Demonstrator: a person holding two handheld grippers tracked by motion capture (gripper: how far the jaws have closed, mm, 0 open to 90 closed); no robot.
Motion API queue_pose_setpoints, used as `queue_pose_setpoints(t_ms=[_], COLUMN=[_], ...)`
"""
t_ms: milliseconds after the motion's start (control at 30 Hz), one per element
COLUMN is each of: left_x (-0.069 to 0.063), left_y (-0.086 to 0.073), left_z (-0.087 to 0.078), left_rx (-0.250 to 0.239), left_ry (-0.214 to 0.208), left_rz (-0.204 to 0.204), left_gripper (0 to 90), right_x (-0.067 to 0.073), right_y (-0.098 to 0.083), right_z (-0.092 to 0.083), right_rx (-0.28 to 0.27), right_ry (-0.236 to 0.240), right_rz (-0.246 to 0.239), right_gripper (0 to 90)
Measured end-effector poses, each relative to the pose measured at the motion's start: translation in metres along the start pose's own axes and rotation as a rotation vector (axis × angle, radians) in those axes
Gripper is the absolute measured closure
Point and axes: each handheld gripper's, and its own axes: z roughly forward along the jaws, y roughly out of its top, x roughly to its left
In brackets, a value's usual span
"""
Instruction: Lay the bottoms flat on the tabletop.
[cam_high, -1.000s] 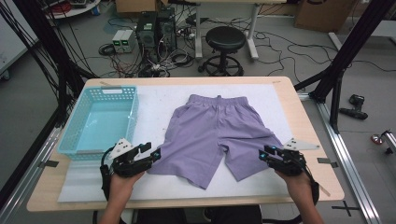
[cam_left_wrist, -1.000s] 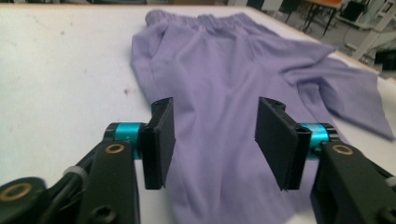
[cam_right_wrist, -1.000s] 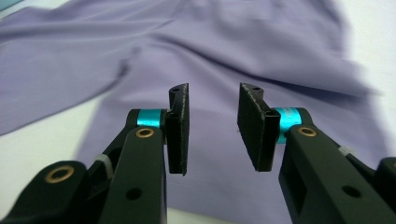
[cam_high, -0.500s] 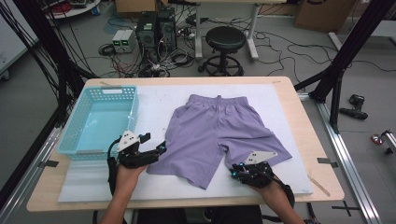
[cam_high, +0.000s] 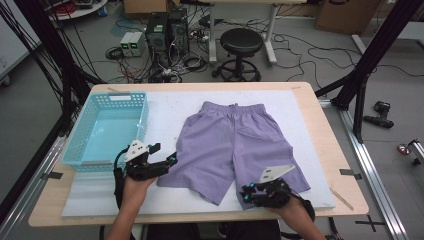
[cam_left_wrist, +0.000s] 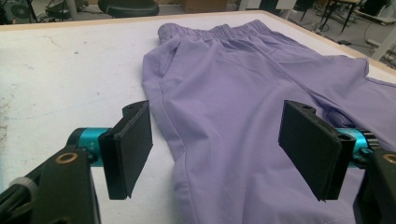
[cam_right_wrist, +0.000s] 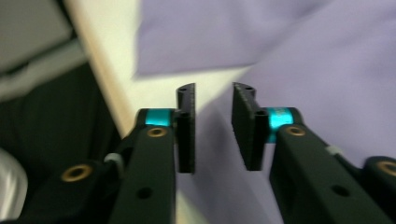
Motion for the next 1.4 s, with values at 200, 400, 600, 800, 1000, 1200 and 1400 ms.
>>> queue_pose_setpoints(t_ms=[200, 400, 600, 800, 1000, 1200, 1400], left_x=[0.003, 0.002, -0.003, 0.000, 0.002, 0.001, -0.005], left_y=[-0.003, -0.015, -0.029, -0.029, -0.034, -0.038, -0.041], left_z=[-0.001, 0.000, -0.005, -0.010, -0.008, 0.000, -0.014], left_rx=[0.012, 0.101, 0.144, 0.155, 0.217, 0.315, 0.353], left_ry=[0.003, 0.009, -0.003, 0.012, 0.003, 0.045, 0.001], left_rz=[-0.001, -0.015, -0.001, -0.005, -0.007, 0.023, 0.079], left_gripper=[25.9, 41.8, 45.6, 39.5, 31.8, 44.9, 88.2], right_x=[-0.050, -0.066, -0.050, -0.035, -0.044, -0.062, -0.058], right_y=[-0.030, -0.072, -0.093, -0.106, -0.097, -0.089, -0.093], right_z=[-0.071, -0.097, -0.106, -0.120, -0.114, -0.099, -0.104], right_rx=[-0.173, -0.055, 0.017, -0.026, -0.090, -0.039, -0.011], right_ry=[-0.416, -0.568, -0.572, -0.555, -0.543, -0.515, -0.494], right_rz=[0.241, 0.330, 0.298, 0.294, 0.307, 0.337, 0.309], right_gripper=[64.1, 66.2, 90.0, 86.7, 57.0, 64.2, 89.5])
